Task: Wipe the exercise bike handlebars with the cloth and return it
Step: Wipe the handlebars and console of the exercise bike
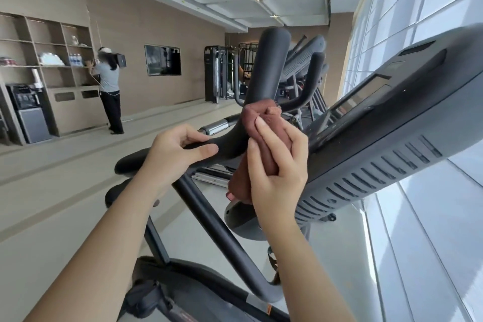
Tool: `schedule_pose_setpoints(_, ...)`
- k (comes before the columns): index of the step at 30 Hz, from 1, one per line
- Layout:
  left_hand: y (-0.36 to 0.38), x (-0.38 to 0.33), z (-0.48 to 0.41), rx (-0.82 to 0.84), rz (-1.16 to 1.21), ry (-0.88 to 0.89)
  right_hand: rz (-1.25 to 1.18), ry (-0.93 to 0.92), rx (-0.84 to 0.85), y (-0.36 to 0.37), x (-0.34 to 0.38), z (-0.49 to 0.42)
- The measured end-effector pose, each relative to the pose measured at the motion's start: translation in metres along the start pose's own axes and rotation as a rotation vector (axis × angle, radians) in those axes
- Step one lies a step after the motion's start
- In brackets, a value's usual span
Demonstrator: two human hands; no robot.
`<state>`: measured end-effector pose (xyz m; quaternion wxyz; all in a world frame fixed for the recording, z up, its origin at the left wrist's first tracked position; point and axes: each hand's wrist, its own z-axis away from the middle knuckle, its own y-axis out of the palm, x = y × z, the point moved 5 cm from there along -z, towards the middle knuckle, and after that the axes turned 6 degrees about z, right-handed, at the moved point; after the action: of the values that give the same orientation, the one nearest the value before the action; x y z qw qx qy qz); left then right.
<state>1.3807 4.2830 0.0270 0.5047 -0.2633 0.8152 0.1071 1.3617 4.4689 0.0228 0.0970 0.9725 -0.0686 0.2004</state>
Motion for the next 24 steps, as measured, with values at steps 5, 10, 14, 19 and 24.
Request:
schedule_pose_setpoints(5,0.000,-0.001,0.002,-0.026,-0.021,0.032,-0.081,0.079,-0.063,-0.003,-0.004,-0.072)
schedule_pose_setpoints(10,0.000,0.000,0.001,-0.051,0.002,0.048,-0.176,0.045,0.142,0.008,-0.013,-0.083)
schedule_pose_setpoints(14,0.003,0.000,-0.003,-0.024,0.044,0.061,-0.222,0.129,0.158,0.006,-0.021,-0.036)
schedule_pose_setpoints(19,0.002,0.001,-0.003,-0.044,0.040,0.024,-0.298,0.266,0.083,-0.003,-0.018,-0.040)
schedule_pose_setpoints(24,0.003,-0.002,-0.001,-0.041,0.046,-0.008,-0.310,0.287,0.063,0.001,-0.008,-0.102)
